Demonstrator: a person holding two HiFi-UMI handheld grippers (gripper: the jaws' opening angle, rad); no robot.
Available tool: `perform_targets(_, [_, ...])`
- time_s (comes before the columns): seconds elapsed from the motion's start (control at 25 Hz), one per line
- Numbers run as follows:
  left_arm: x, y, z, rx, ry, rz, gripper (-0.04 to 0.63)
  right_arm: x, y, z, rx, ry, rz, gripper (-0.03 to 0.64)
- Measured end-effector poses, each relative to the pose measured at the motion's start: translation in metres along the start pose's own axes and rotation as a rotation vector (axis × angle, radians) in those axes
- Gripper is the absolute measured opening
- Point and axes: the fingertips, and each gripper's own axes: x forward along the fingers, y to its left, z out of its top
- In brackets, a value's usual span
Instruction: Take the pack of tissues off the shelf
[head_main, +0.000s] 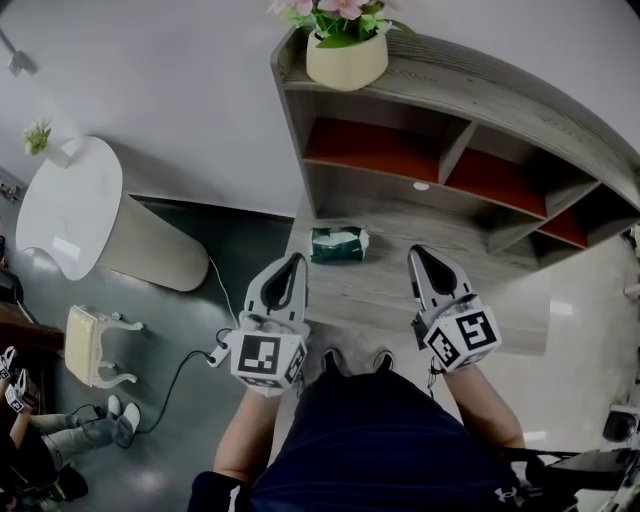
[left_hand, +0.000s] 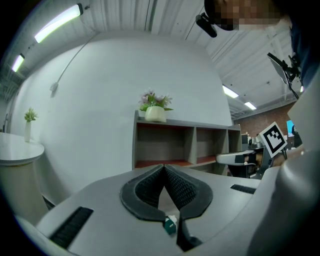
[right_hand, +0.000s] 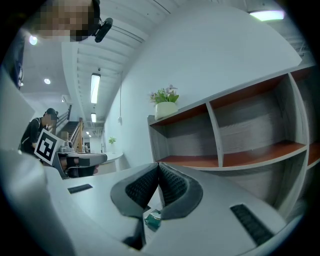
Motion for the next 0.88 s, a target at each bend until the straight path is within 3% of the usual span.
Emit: perform_targets(0.88, [-0.0011, 0.0073, -0.0103, -0.014, 0.014, -0.006, 0.017, 0.0010, -0.0008, -0.0032, 0.009, 0.007, -0.018, 0.011])
